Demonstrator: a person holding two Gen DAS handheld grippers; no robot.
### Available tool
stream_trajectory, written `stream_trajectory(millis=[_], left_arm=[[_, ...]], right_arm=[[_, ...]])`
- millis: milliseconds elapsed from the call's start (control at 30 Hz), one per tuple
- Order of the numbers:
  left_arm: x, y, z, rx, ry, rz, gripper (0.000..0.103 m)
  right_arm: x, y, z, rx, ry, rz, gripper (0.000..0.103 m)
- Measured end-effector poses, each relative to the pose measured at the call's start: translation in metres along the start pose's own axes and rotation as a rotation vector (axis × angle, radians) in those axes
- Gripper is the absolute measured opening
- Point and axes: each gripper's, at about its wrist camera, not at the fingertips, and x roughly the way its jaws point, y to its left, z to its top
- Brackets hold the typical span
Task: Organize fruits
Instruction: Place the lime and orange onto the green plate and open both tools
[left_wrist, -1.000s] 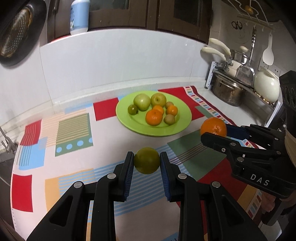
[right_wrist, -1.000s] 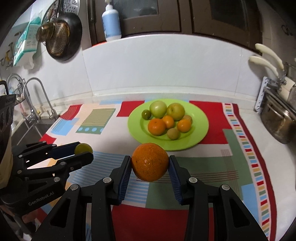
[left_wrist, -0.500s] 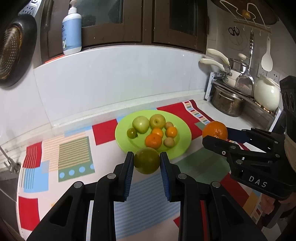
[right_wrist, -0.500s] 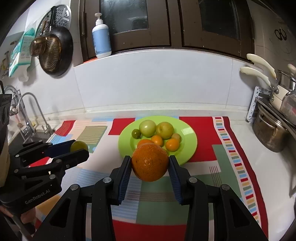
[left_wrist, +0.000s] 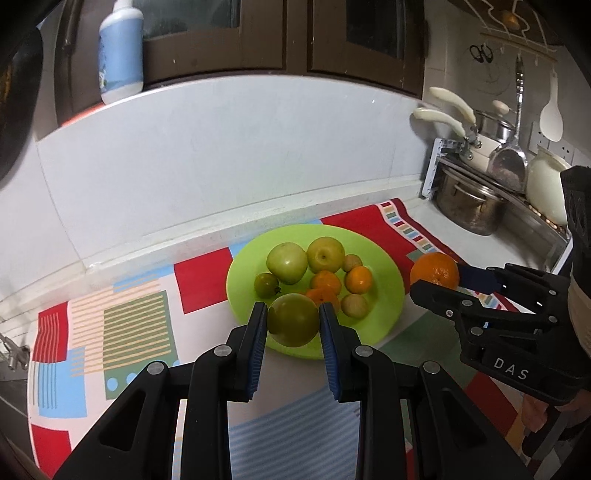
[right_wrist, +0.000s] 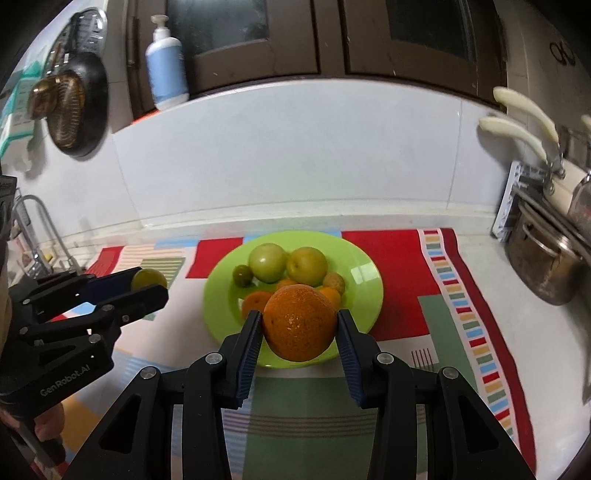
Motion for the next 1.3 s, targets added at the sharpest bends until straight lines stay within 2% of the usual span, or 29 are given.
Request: stream_trajectory(millis=[567, 867, 967, 1033, 1100, 1200, 1267, 1300], left_arm=[[0.084, 0.014, 0.015, -0.007, 0.12, -0.034, 0.029], [0.103, 0.015, 0.017, 0.017, 0.133, -0.016, 0.029], [0.102, 0.014, 0.019, 0.029, 0.132, -0.008, 0.041], [0.098, 0.014, 0.019, 0.031, 0.124, -0.003, 0.044], [0.092, 0.016, 0.02, 0.025, 0.115, 0.008, 0.053], [0.084, 0.017, 0.019, 0.02, 0.103, 0.016, 0.058], [0.078, 0.018, 0.018, 0.014, 0.097, 0.022, 0.058], [0.076, 0.018, 0.018, 0.01, 0.094, 0.023, 0.058]], right_arm=[[0.065, -0.023, 0.001, 0.05, 0.094, -0.035, 0.041], [0.078, -0.031, -0.001, 0.066, 0.118, -0.038, 0.041], [0.079, -0.031, -0.001, 0.066, 0.118, -0.038, 0.041], [0.079, -0.031, -0.001, 0.064, 0.117, -0.037, 0.041], [0.079, -0.031, -0.001, 0.064, 0.117, -0.036, 0.041], [0.079, -0.031, -0.001, 0.063, 0.113, -0.036, 0.042], [0.08, -0.03, -0.001, 0.062, 0.119, -0.039, 0.05], [0.08, -0.029, 0.0, 0.062, 0.116, -0.042, 0.059]])
